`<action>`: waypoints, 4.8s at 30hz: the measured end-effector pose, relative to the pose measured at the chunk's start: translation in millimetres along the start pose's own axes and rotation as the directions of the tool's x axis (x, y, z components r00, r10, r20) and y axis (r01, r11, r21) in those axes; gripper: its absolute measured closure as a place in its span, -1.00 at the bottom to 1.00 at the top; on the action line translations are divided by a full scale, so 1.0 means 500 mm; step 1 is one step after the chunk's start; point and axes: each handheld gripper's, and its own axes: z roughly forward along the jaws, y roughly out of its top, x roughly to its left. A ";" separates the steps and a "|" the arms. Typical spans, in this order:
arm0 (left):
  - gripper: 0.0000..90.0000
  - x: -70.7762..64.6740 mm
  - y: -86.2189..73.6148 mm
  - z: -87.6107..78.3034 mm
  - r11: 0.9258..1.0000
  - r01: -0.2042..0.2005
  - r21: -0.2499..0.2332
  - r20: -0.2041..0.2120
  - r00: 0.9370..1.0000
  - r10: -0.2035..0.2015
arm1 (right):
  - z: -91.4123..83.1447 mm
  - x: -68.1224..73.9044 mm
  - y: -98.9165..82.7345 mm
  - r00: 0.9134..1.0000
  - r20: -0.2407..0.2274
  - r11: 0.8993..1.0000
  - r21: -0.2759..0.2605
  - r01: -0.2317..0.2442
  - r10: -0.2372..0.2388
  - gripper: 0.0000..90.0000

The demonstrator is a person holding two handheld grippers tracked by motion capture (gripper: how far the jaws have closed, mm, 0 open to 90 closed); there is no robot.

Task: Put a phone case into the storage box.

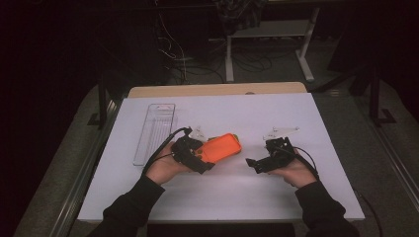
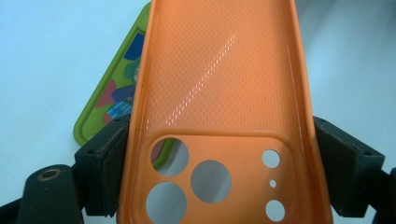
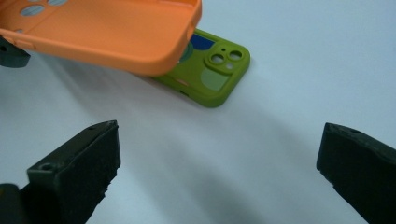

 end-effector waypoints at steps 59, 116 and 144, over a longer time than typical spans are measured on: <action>-0.64 0.001 0.001 -0.003 0.999 0.036 -0.030 0.039 0.999 -0.035 | 0.026 0.079 -0.022 0.839 0.270 0.874 0.016 0.486 -0.472 -1.00; -0.64 -0.003 0.008 -0.018 0.999 0.021 -0.032 0.033 0.999 -0.020 | 0.077 0.196 -0.016 0.107 0.506 0.266 0.254 0.930 -0.856 -0.65; -0.64 -0.008 0.010 -0.011 1.000 -0.018 -0.006 0.035 0.999 0.018 | 0.100 0.225 -0.027 0.036 0.508 0.200 0.273 0.941 -0.861 0.49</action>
